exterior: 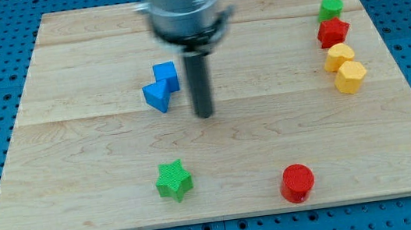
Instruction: Move green circle towards green star
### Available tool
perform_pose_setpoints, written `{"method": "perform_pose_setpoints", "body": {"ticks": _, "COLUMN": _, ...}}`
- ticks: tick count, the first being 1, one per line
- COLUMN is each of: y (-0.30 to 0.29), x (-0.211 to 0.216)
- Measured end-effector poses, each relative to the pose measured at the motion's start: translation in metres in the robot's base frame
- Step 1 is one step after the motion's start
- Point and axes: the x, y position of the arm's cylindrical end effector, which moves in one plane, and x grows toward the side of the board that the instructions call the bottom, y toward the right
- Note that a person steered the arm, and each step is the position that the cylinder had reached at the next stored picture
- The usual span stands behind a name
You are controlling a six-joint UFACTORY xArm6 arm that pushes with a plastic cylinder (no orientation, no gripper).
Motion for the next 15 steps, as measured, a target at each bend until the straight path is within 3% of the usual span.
{"method": "perform_pose_setpoints", "body": {"ticks": 2, "y": 0.234, "x": 0.035}}
{"method": "perform_pose_setpoints", "body": {"ticks": 3, "y": 0.31, "x": 0.019}}
{"method": "perform_pose_setpoints", "body": {"ticks": 5, "y": 0.31, "x": -0.017}}
{"method": "perform_pose_setpoints", "body": {"ticks": 7, "y": 0.217, "x": -0.125}}
{"method": "perform_pose_setpoints", "body": {"ticks": 9, "y": 0.241, "x": -0.166}}
{"method": "perform_pose_setpoints", "body": {"ticks": 11, "y": 0.091, "x": -0.186}}
{"method": "perform_pose_setpoints", "body": {"ticks": 12, "y": 0.101, "x": -0.205}}
{"method": "perform_pose_setpoints", "body": {"ticks": 14, "y": -0.03, "x": -0.192}}
{"method": "perform_pose_setpoints", "body": {"ticks": 15, "y": -0.006, "x": -0.213}}
